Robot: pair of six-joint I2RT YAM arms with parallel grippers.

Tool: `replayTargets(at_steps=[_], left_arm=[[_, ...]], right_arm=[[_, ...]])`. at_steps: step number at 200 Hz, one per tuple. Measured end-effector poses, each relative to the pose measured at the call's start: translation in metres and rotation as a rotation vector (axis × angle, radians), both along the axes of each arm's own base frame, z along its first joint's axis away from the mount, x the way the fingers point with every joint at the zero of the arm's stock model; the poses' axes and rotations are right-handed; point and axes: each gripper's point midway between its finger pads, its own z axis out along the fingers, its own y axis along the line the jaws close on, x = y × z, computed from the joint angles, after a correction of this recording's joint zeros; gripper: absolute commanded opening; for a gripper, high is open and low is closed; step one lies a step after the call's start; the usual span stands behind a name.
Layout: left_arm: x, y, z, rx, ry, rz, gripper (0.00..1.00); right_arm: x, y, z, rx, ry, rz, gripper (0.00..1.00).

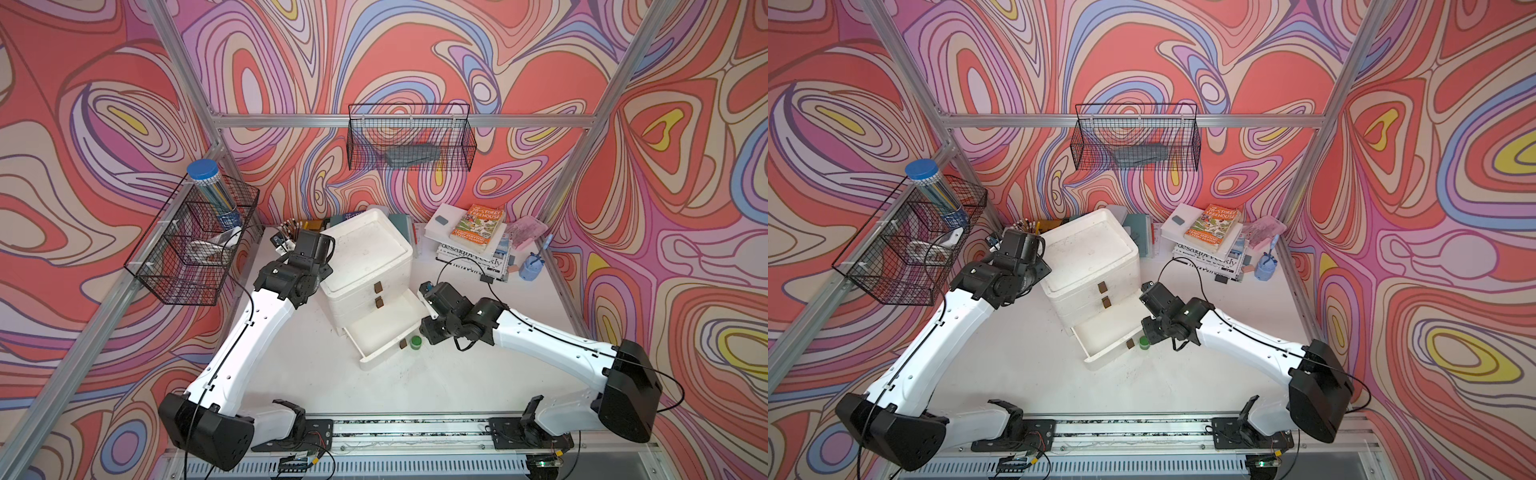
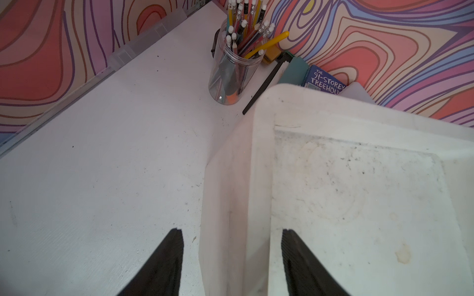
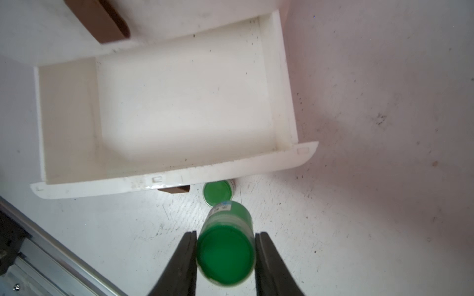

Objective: Put the paint cans in the drawer according to color
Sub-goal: Pick up the paint can at the center of the board, then place the paint can in the storage box.

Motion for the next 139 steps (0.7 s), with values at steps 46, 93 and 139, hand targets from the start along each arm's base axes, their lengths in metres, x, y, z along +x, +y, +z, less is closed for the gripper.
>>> replayTargets(at_steps=[46,93,139], left_arm=[[-0.002,0.002,0.002,0.001,-0.006,0.010,0.60],[-0.011,0.008,0.010,0.006,-0.027,0.023,0.59],[-0.013,0.011,0.010,0.017,-0.024,0.031,0.60]], right_arm=[[0.037,0.034,0.015,0.017,-0.060,0.006,0.29],[0.054,0.047,-0.026,-0.019,-0.030,-0.030,0.29],[0.055,0.042,-0.051,-0.023,-0.033,-0.070,0.29]])
